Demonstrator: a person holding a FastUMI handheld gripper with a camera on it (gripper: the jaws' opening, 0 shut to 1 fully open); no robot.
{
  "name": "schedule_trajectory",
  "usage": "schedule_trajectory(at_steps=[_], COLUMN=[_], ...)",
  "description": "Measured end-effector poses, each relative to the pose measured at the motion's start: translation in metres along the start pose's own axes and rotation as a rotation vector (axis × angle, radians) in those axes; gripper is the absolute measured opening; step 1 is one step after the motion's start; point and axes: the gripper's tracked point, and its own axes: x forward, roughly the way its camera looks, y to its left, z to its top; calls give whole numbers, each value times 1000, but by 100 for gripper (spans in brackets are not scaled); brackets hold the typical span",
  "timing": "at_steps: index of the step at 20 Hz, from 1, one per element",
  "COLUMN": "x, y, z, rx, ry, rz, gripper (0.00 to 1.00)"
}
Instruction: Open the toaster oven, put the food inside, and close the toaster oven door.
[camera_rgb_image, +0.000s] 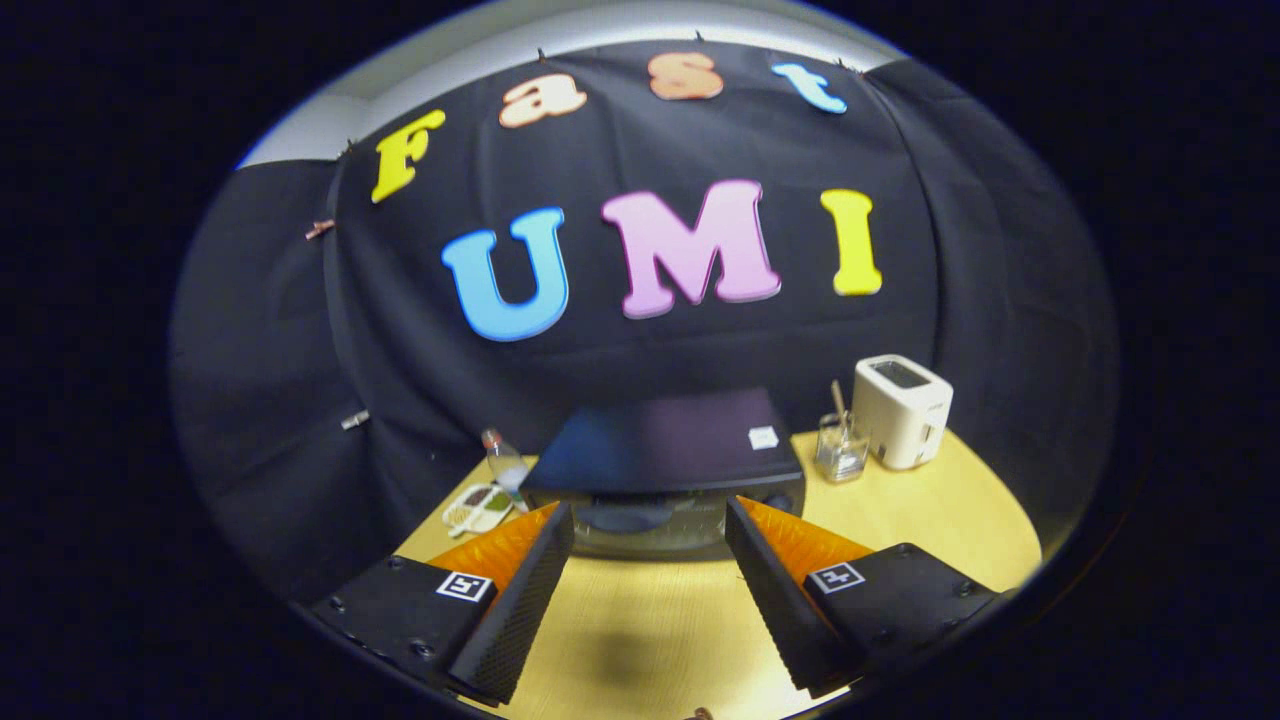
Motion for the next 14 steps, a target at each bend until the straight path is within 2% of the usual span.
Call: schedule_trajectory(at_steps=[4, 8, 11, 14], x=[-51, -72, -72, -74], y=[-5, -11, -16, -11], z=[56, 61, 59, 53], rx=[-20, -42, -79, -61], ry=[-161, -169, -160, -140], rz=[4, 4, 2, 31], gripper=[98, 98, 99, 98])
